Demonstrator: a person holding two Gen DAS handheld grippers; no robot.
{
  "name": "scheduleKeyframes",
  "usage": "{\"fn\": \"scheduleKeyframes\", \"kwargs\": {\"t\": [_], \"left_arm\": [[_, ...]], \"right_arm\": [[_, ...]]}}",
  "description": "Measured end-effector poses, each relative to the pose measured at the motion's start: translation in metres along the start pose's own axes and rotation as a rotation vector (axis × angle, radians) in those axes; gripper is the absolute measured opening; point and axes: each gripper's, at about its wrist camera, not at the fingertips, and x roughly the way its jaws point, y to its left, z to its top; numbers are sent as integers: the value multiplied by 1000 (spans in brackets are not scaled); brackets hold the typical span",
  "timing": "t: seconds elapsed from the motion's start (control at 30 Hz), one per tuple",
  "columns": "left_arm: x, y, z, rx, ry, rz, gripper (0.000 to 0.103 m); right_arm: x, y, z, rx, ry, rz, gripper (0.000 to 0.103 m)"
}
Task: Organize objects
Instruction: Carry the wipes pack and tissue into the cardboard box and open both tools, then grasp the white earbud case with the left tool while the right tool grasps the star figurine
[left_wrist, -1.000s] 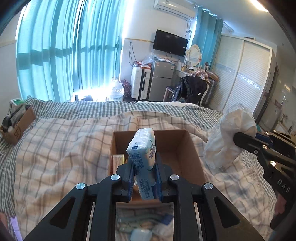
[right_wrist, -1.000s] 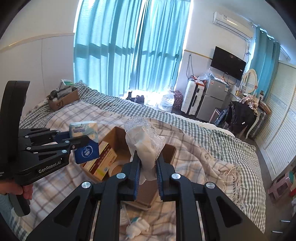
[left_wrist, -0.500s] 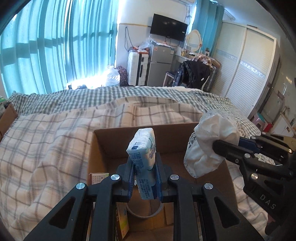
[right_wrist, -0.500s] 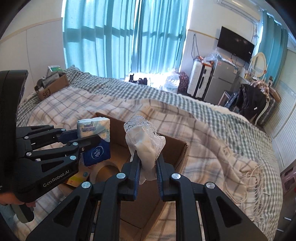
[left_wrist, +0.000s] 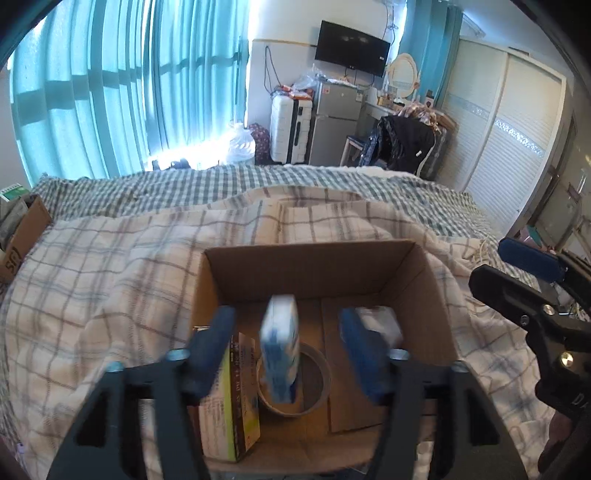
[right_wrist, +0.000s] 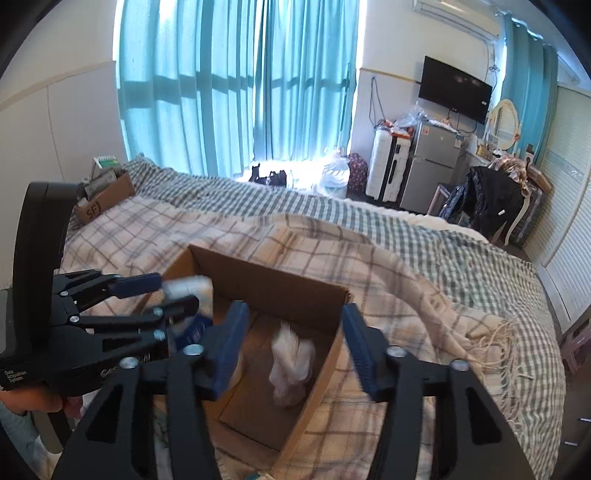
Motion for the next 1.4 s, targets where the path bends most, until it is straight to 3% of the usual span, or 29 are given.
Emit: {"fn": "scheduleKeyframes", "kwargs": {"t": [0.07,0.37,0.53,0.7,0.83,1.07,1.4], "left_arm": [[-16,-1,3,-3,-22,7,70],[-101,-3,-1,7,-91,54,90],[-138,-1,-22,14,-137,78,102],[-153,8,-56,2,-158,113,103],[-148,15,-88,-19,-156,150,103],[-103,20,-140,-33,-108,191,103],[-24,12,-195,36,146,200,103]], "right_arm": [[-22,1,5,3,-26,-16,60],[-122,13,2,-20,-114,-66,70],[-164,20,-14,-31,-141,-99,85],[-185,23,-39,-29,-144,-145,95],[-177,24,-66,1,-124,-140,103],[-117,20,-105,60,-16,-144,103],[-39,10,-154,72,151,-172,103]]}}
